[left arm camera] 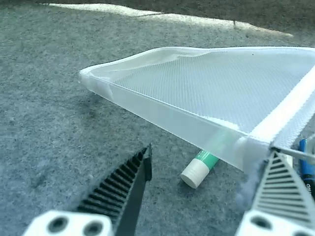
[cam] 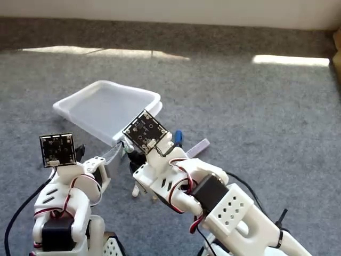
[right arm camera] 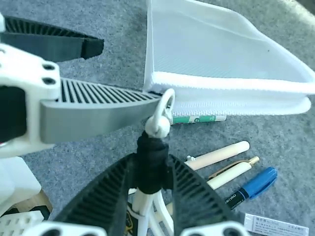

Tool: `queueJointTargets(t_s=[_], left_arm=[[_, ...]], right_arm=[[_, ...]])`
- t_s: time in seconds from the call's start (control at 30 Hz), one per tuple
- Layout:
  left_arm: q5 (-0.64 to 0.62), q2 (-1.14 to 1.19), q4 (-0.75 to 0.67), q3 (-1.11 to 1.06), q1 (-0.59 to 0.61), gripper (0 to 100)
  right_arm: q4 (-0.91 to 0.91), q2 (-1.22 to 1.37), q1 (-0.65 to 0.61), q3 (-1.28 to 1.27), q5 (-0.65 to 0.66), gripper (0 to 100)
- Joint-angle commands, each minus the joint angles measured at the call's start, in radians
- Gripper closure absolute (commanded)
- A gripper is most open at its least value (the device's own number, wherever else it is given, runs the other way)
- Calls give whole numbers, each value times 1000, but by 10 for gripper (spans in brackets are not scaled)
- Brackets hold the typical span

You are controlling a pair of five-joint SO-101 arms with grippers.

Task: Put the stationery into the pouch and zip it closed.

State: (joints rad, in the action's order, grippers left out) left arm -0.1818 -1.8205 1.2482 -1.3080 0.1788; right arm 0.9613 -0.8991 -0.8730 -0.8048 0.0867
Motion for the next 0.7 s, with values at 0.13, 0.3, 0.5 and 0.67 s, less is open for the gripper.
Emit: queueJointTargets(t_s=[0.13, 0.3, 0.5, 0.67], left_arm=[[-3, -15, -29, -8, 22, 777], [-2, -15, -29, -1, 24, 890], [-2, -15, -29, 19, 25, 978], [-2, -15, -29, 25, 25, 993]], right_arm=[[25, -7, -8, 62, 11, 993], [35, -2, -7, 61, 11, 993], [44, 1, 54, 51, 11, 993], [39, -1, 116, 24, 12, 993]])
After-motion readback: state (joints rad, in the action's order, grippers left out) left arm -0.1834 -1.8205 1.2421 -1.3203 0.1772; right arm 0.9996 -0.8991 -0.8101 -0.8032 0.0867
